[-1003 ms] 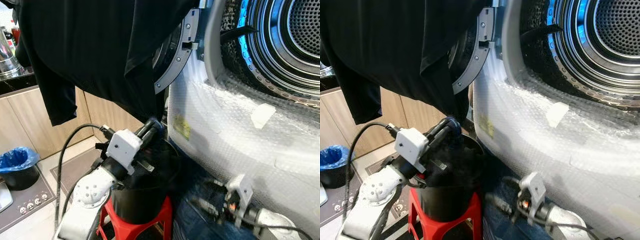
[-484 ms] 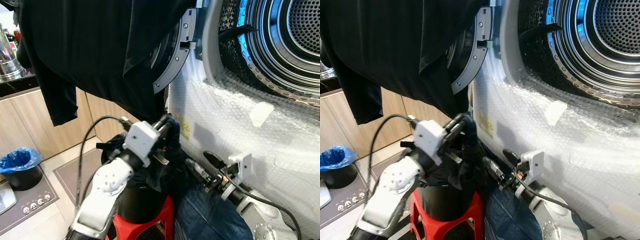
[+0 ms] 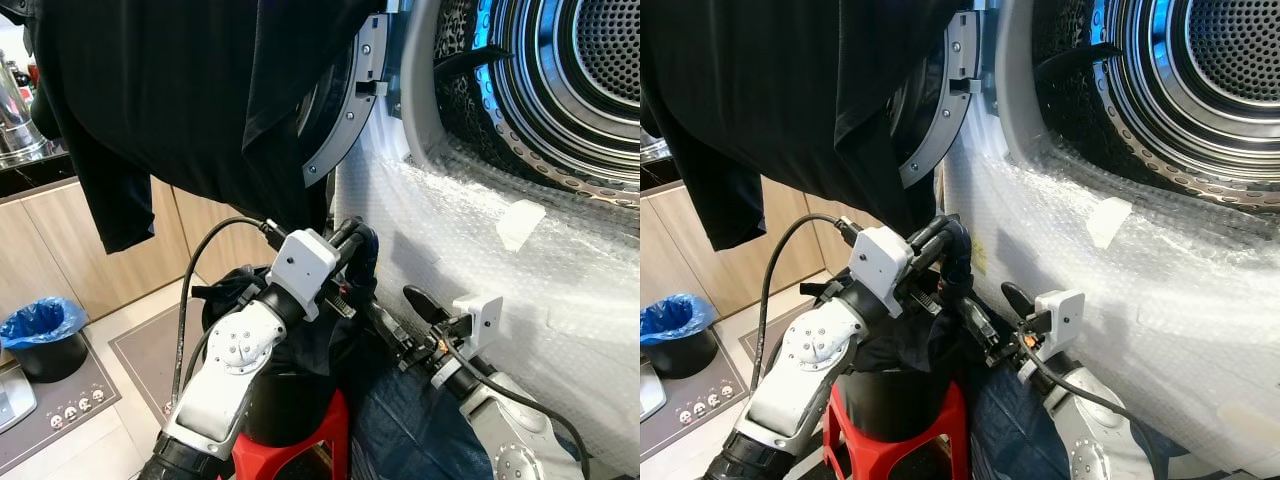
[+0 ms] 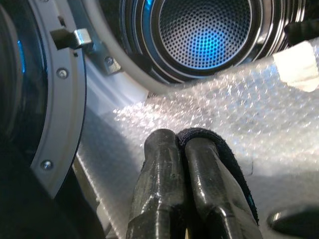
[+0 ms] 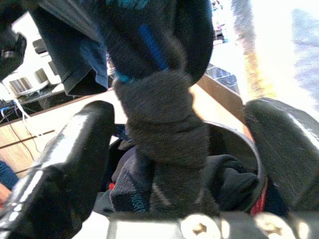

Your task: Clothes washing

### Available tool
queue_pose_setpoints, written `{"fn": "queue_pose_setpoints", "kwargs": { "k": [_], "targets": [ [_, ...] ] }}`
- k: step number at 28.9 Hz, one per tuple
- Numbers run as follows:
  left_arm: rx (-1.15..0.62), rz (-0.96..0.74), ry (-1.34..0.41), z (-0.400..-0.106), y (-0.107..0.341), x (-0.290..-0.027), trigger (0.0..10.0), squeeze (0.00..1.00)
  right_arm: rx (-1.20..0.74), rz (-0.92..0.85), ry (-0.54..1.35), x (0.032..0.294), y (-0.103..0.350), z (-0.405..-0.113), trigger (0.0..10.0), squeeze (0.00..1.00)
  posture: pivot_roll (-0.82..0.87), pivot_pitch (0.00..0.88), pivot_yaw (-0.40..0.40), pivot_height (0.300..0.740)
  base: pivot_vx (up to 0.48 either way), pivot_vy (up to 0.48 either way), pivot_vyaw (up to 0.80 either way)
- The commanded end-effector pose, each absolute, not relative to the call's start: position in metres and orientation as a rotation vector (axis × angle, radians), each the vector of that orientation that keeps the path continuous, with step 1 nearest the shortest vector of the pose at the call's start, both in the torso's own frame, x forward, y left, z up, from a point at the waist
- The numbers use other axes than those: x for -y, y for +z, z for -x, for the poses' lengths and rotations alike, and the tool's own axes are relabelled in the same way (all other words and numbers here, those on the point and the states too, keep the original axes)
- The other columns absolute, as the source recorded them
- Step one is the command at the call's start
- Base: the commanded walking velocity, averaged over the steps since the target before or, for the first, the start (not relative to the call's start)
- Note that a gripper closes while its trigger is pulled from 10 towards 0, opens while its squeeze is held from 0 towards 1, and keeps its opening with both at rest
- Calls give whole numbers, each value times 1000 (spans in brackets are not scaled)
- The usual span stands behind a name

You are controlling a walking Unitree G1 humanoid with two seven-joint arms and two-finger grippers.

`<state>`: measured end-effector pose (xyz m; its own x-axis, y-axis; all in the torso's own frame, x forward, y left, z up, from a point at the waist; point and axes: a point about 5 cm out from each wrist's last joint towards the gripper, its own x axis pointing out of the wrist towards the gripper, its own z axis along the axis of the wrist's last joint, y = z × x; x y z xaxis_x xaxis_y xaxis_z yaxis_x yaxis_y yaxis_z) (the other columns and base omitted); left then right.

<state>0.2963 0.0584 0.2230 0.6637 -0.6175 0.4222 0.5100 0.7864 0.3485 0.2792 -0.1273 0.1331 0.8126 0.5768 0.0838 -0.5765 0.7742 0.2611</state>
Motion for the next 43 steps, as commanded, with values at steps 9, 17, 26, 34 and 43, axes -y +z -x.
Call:
{"fn": "queue_pose_setpoints", "kwargs": {
  "k": [9,17,26,34,43],
  "targets": [
    [592,-206,-669,-297,231,-49,10000,0,14,-211,518,116,133,-280,10000,0,-80,0,6,740,0,0,0],
    [587,-198,-671,-297,230,-47,10000,0,39,-242,397,112,138,-287,10000,0,-78,0,6,740,0,0,0],
    [588,-197,-664,-298,232,-47,10000,0,23,-220,403,100,134,-288,9373,0,-68,0,8,740,0,0,0],
    [590,-196,-648,-300,235,-49,10000,0,-12,-200,434,97,126,-285,0,0,-58,0,8,740,0,0,0],
    [584,-190,-657,-298,234,-46,10000,0,0,-223,420,97,128,-288,0,0,-58,0,8,740,0,0,0]
  ]
}}
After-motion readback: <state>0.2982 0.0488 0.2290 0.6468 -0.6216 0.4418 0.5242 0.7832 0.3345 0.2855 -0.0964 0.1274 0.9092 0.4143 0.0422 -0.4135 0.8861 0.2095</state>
